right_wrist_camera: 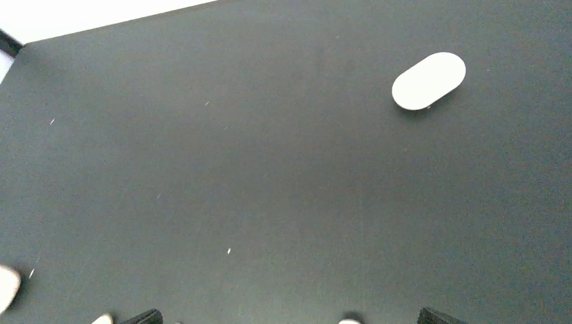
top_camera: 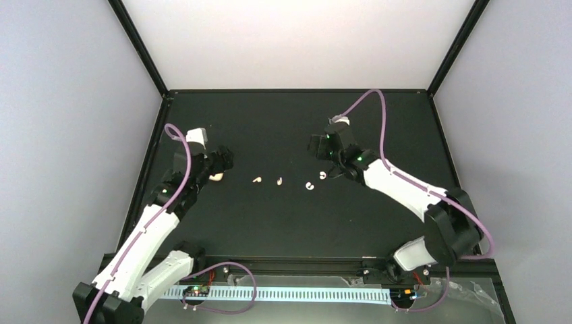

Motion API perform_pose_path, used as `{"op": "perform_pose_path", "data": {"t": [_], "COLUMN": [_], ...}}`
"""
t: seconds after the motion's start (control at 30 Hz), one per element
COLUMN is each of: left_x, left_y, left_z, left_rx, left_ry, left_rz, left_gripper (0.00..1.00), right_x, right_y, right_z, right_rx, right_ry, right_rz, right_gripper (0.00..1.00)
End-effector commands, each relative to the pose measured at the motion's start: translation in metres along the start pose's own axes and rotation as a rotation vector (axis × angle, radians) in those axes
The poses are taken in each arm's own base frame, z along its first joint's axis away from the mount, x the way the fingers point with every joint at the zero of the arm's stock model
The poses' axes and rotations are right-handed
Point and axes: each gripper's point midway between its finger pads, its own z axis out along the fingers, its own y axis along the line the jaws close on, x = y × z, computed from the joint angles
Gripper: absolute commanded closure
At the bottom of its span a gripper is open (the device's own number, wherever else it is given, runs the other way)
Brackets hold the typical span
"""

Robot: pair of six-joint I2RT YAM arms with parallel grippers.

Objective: Insert the wireless bluetooth earbuds into the charging case
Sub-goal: Pick up the charging case at the center of the board.

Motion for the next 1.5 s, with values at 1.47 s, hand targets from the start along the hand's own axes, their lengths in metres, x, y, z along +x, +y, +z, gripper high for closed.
{"op": "perform_pose_path", "data": {"t": [1.47], "left_x": [0.048], "left_y": [-0.007], "left_z": [0.024], "left_rx": [0.089], "left_ry": [0.204], "left_rz": [-0.059], "left_gripper": [0.01], "right_x": [-0.066], "right_y": [-0.141], "right_z": [0.232], "right_rx": [0.293], "right_ry": [0.261], "right_rz": [0.201], "right_gripper": [0.38]}}
